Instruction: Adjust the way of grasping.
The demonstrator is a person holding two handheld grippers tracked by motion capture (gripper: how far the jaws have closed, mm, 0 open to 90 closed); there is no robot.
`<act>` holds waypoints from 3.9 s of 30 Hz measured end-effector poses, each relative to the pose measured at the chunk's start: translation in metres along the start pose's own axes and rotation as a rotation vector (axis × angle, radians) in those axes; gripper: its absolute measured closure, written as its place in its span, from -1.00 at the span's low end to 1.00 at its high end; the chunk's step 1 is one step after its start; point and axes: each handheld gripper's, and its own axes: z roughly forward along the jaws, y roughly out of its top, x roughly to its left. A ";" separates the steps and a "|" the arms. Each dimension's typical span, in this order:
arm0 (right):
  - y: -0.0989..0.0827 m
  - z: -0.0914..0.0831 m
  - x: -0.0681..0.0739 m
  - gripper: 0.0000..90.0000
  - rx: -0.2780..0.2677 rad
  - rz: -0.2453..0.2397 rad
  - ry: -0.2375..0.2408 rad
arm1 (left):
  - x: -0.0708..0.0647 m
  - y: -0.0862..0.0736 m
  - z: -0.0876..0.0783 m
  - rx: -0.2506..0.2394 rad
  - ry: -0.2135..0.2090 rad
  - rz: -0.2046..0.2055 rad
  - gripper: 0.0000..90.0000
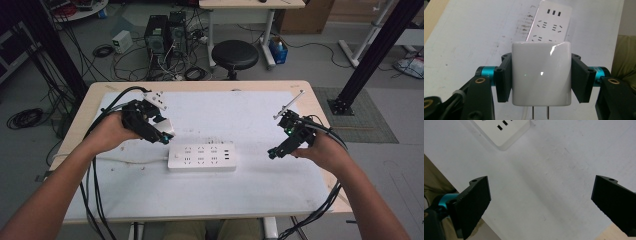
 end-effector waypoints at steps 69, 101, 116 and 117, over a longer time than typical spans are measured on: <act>0.030 0.060 0.036 -0.39 -0.326 0.521 0.793 | -0.069 0.072 0.093 -0.181 -0.084 0.297 -0.06; 0.020 0.078 0.027 0.38 -0.347 0.582 0.804 | -0.067 0.068 0.097 -0.140 -0.007 0.251 -0.42; -0.001 0.050 0.002 0.38 -0.287 0.392 0.489 | -0.011 0.006 0.046 -0.001 0.032 -0.003 -0.54; -0.002 0.047 0.000 0.38 -0.277 0.362 0.453 | -0.008 0.001 0.042 0.009 0.035 -0.017 -0.54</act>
